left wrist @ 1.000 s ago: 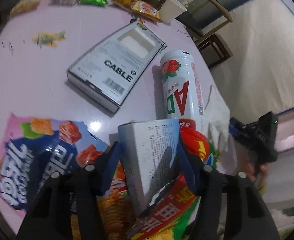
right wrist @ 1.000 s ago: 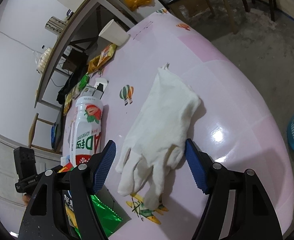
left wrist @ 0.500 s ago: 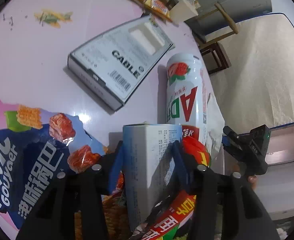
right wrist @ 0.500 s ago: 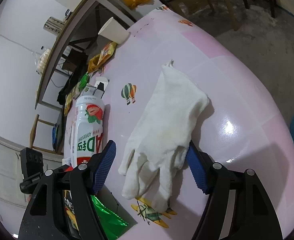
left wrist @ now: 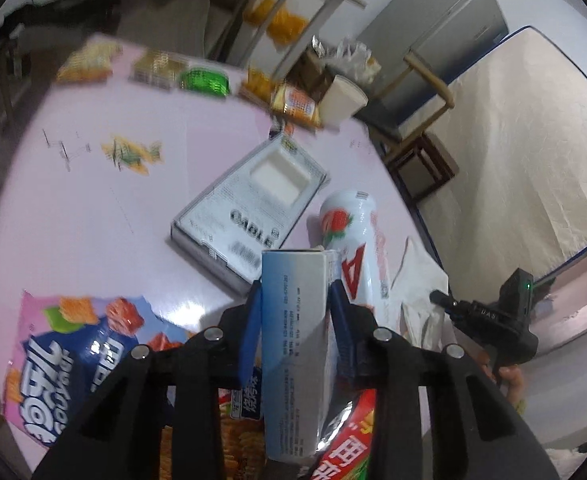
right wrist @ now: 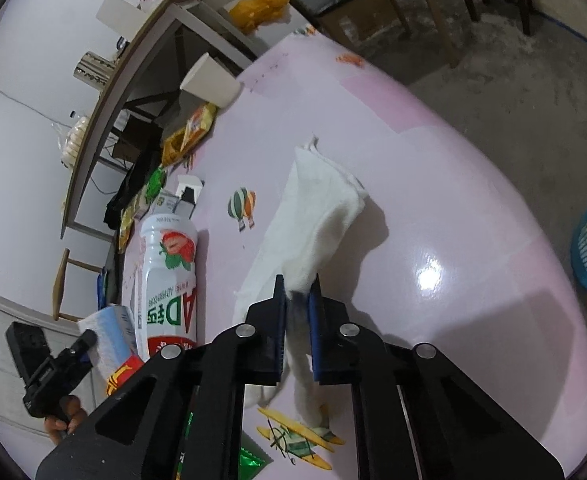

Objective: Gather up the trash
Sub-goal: 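Carry the cloth and box to the wastebasket and open both grippers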

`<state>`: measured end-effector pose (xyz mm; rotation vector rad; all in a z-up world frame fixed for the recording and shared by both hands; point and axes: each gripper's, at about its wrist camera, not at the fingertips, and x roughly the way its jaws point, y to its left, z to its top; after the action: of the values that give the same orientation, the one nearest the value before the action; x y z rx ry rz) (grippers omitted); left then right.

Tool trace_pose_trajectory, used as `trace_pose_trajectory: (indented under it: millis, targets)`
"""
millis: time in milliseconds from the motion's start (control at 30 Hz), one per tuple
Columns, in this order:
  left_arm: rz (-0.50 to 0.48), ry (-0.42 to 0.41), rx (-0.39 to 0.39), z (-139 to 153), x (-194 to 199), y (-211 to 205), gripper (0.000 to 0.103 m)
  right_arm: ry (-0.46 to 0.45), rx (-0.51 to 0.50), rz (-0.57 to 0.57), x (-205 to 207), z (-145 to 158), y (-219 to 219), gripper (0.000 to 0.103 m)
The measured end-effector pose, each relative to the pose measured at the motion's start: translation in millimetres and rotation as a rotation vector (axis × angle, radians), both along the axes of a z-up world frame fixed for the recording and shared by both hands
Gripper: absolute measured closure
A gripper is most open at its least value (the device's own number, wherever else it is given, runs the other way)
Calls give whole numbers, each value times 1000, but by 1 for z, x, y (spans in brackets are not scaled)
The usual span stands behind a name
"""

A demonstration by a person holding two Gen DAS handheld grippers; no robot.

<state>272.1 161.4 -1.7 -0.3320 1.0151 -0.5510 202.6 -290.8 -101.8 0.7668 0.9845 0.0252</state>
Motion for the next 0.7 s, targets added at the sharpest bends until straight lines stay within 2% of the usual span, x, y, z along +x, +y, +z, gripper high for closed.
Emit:
trace_pose_trajectory:
  millis: [400, 600, 700]
  targets:
    - [37, -337, -5, 72, -27, -1, 73, -194, -108, -58, -8, 59, -10, 98]
    - [65, -441, 56, 96, -47, -16, 73, -255, -105, -68, -12, 77, -15, 98]
    - [51, -464, 16, 108, -56, -26, 73, -281, -91, -73, -18, 83, -19, 98]
